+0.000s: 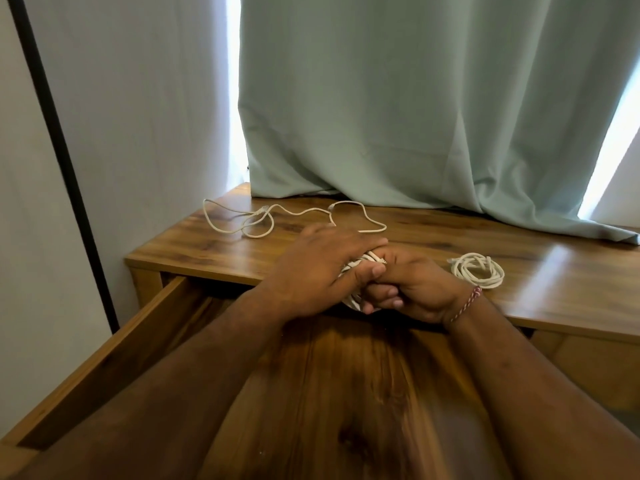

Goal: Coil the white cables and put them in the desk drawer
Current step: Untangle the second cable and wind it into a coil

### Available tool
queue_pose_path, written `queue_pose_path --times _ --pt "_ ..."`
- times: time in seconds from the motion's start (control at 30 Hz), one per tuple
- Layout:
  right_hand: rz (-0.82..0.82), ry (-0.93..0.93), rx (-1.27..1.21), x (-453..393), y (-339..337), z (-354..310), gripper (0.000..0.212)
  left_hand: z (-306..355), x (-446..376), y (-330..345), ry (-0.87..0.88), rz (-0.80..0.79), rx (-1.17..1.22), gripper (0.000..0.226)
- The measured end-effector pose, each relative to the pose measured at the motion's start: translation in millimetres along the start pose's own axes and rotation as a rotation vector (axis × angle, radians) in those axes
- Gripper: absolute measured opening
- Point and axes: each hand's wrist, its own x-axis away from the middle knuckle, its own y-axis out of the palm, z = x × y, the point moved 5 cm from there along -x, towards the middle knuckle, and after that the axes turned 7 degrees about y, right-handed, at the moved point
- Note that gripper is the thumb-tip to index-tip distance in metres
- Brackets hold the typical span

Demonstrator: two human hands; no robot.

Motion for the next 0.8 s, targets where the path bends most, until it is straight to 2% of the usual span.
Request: queue_pose_path --times 0.03,0.1,0.17,0.33,0.4,0.47,0.53,0.6,0.7,0.8 --pt "-0.042 -0.012 -0.065 1 0 0 0.019 1 -1 0 -0.018 0.006 0.048 0.057" --pt "-0.100 -0.023 -0.141 3 0 0 0.026 -1 -1 3 -0.059 0.007 0.148 0.057" --pt "-0.091 -0.025 -0.147 5 0 0 0.027 -4 0 6 -0.082 0.013 0.178 0.056" --pt "0.096 -0.036 -0.118 0 -6 -4 0.021 -18 5 4 -0.213 0.007 0.017 0.063" --pt "0.213 -0.048 -0.099 -2 -10 -6 0.021 -22 5 6 -0.288 0.017 0.042 0.059" --pt "0.375 -0.056 -0.045 -4 -15 -8 0.020 -26 2 9 -0.407 0.052 0.276 0.042" --pt "0.523 -0.058 0.054 -7 -16 -10 0.011 -30 6 11 -0.620 0.103 0.622 0.027" --pt "0.655 -0.075 0.192 -7 -15 -13 0.008 -28 15 12 -0.771 0.102 0.841 0.026" --pt "0.690 -0.150 0.352 -8 -7 -17 0.006 -26 23 15 -0.831 0.069 1.013 0.038" --pt "0.674 -0.224 0.407 -10 0 -19 0.007 -21 20 21 -0.819 0.083 1.218 0.035"
